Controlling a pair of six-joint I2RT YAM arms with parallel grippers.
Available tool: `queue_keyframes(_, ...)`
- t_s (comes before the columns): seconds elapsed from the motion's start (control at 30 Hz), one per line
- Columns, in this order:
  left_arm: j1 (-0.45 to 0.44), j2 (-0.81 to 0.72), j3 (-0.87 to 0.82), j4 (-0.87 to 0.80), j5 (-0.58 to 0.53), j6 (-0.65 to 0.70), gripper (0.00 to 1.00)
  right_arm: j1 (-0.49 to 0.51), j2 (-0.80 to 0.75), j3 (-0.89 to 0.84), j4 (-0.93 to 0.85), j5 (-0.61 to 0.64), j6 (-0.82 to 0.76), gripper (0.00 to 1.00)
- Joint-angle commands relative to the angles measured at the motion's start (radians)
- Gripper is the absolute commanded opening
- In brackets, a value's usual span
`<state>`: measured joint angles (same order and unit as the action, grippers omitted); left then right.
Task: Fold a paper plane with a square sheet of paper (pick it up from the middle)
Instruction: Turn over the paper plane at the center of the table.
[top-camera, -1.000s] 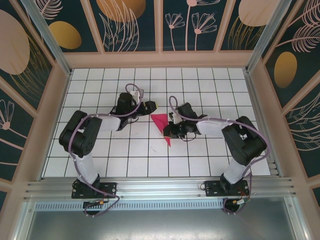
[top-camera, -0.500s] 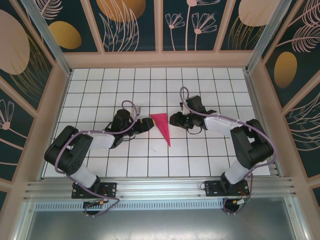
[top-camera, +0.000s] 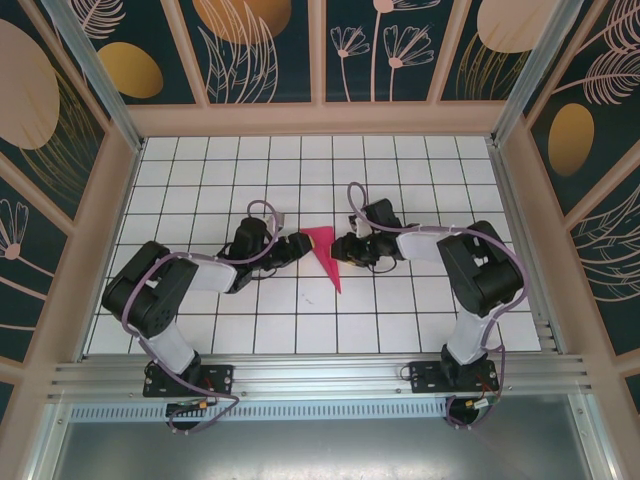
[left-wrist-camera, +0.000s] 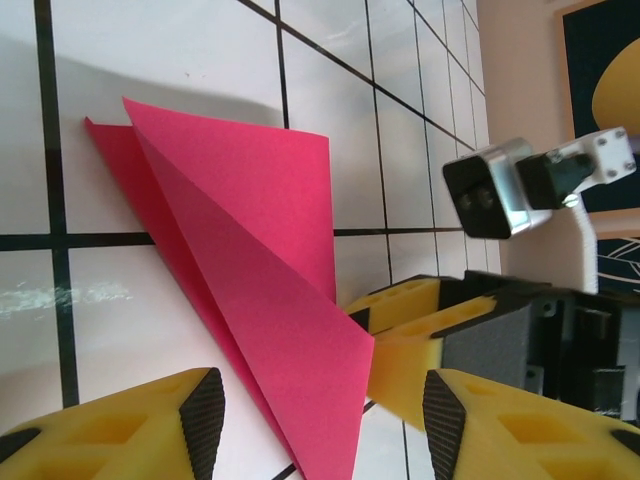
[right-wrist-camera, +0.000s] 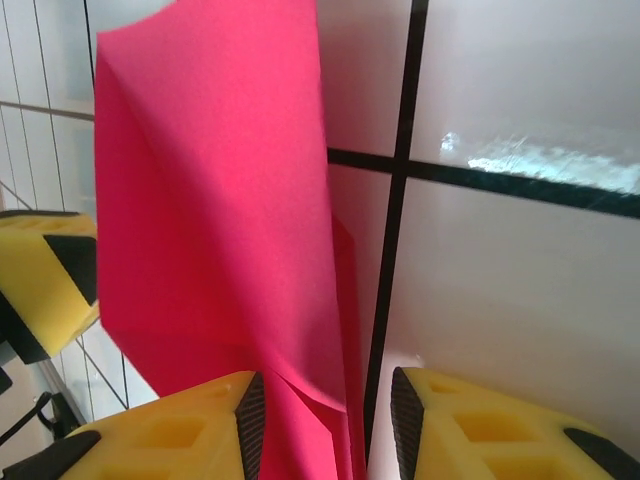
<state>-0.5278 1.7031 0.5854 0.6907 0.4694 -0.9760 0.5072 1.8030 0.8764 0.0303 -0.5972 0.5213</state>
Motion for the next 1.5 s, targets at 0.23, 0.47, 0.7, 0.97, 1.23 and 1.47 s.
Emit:
queue_keyframes(0.23,-0.018,0.059,0.018,0.063,0.0,-0.056,0.58,0.034,0.044,0.037,0.029,-0.046,-0.039,0.39)
queue_keyframes(0.47,-0.018,0.061,0.004,0.073,-0.013,-0.074,0.58,0.087,0.03,0.066,-0.019,0.029,-0.049,0.26)
queue_keyframes(0.7,-0.019,0.069,0.001,0.069,-0.03,-0.085,0.55,0.131,0.022,0.099,-0.065,0.1,-0.051,0.17)
queue_keyframes(0.97,-0.017,0.05,-0.031,0.05,-0.093,-0.103,0.4,0.204,0.045,0.165,-0.145,0.245,-0.043,0.25)
queue_keyframes(1.23,-0.017,0.025,-0.062,0.04,-0.128,-0.113,0.3,0.281,0.099,0.268,-0.267,0.417,-0.03,0.16)
queue_keyframes(1.47,-0.018,-0.063,-0.092,0.037,-0.151,-0.108,0.35,0.315,0.075,0.371,-0.449,0.627,-0.014,0.0)
